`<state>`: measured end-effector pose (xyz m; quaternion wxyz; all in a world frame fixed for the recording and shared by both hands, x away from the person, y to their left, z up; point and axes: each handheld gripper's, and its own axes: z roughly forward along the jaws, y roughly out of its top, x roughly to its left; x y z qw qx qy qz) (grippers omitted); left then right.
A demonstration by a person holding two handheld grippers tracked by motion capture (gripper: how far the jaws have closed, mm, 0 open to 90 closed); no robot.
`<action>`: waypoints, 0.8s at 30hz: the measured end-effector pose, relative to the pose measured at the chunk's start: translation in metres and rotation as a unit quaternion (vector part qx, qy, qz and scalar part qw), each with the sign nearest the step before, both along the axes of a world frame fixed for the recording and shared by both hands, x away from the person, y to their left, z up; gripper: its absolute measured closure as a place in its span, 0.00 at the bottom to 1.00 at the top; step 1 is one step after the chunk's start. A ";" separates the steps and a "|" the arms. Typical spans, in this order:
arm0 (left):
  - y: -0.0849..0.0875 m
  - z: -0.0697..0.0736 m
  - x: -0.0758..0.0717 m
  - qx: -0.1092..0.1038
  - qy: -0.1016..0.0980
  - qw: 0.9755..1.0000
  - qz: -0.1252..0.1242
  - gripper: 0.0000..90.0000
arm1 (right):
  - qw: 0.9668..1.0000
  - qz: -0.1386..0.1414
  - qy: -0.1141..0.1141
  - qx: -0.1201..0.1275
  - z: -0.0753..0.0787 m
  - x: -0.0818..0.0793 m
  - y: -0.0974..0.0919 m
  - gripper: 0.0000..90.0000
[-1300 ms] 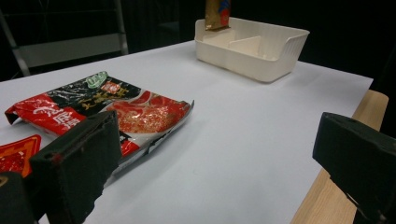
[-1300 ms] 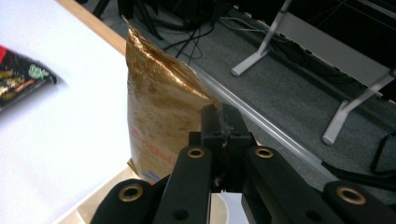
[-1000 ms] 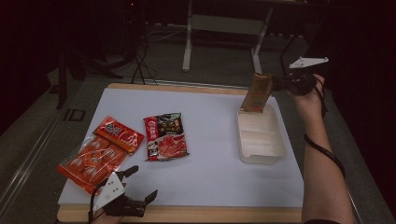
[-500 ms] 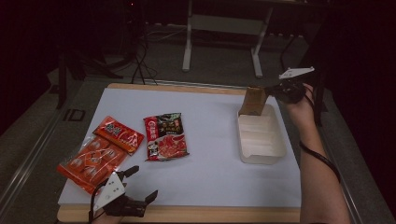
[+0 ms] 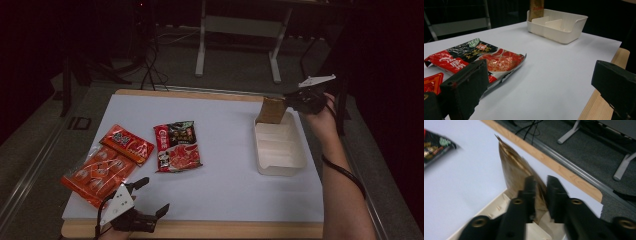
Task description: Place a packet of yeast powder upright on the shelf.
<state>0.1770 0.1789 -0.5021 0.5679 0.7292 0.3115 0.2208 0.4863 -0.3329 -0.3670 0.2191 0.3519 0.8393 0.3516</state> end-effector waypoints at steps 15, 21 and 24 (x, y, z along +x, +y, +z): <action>-0.003 0.001 0.000 0.004 -0.003 1.000 -0.003 0.02 | 0.997 0.005 -0.045 0.061 0.027 -0.035 0.004 0.53; -0.003 0.001 0.001 -0.003 -0.001 1.000 -0.007 0.02 | 0.993 0.015 -0.048 0.103 0.022 -0.054 0.008 0.27; -0.004 0.001 0.001 0.000 -0.002 1.000 -0.006 0.02 | 0.989 0.031 -0.031 0.139 0.016 -0.063 0.010 0.14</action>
